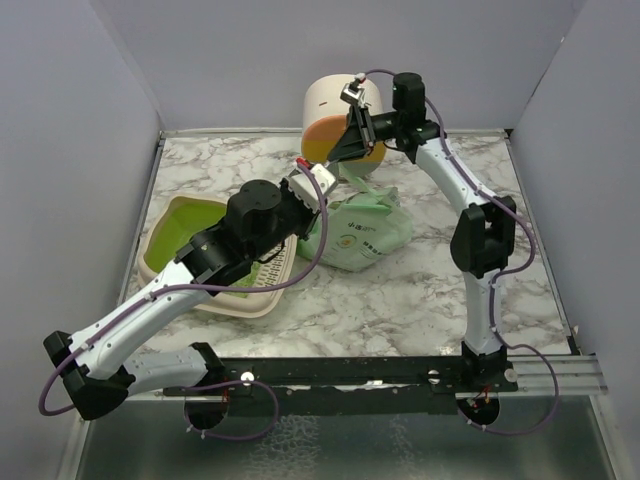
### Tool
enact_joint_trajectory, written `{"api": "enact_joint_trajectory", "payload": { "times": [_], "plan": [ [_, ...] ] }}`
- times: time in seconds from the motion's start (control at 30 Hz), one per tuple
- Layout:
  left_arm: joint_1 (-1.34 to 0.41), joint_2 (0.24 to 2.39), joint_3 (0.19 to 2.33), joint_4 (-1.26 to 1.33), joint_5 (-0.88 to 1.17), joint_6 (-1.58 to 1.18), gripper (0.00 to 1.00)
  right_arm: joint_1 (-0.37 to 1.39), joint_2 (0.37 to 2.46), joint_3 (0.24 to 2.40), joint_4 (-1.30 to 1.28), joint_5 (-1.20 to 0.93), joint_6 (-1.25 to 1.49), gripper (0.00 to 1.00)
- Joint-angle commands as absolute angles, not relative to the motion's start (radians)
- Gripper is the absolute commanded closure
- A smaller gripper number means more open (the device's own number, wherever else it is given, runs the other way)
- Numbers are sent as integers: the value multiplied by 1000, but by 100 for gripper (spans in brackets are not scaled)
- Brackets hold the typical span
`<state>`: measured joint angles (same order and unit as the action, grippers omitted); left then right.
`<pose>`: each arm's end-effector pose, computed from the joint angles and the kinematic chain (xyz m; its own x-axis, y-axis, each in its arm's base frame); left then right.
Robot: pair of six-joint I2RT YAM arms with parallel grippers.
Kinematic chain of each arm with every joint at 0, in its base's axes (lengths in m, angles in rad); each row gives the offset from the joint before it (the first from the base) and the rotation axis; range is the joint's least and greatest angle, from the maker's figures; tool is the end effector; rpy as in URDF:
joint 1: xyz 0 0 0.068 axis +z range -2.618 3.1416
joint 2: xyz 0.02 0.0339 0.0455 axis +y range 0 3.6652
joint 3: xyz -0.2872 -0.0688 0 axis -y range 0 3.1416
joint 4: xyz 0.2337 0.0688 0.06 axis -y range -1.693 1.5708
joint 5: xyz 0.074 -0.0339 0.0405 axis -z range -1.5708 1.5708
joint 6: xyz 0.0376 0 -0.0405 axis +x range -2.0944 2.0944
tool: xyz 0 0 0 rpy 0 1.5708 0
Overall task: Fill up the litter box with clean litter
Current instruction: Pour the cat litter into the litter box.
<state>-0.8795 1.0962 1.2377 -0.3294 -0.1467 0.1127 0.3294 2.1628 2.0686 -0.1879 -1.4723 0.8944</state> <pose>0.1451 -0.1667 0.4405 -0.0429 0.2264 -0.9731 0.6797 0.7204 0.1376 0.4546 0.1949 0.3679 -0.8950 -0.2249 -0.3852 -0.3807 -0.0651 0.9224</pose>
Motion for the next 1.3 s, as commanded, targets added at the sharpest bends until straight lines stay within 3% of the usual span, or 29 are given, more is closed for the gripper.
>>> {"api": "enact_joint_trajectory", "payload": {
  "times": [0.0, 0.4, 0.9, 1.27],
  "plan": [
    [-884, 1077, 1217, -318, -121, 95, 76, 367, 2211, 2131, -168, -1454, 869, 99],
    [-884, 1037, 1173, -316, -139, 93, 76, 483, 2294, 2215, -150, -1410, 827, 99],
    [-884, 1006, 1127, -307, -164, 87, 76, 545, 2341, 2403, -480, -1138, 475, 99],
    [-884, 948, 1063, -286, -169, 62, 76, 580, 2317, 2459, -555, -943, 339, 99]
  ]
}}
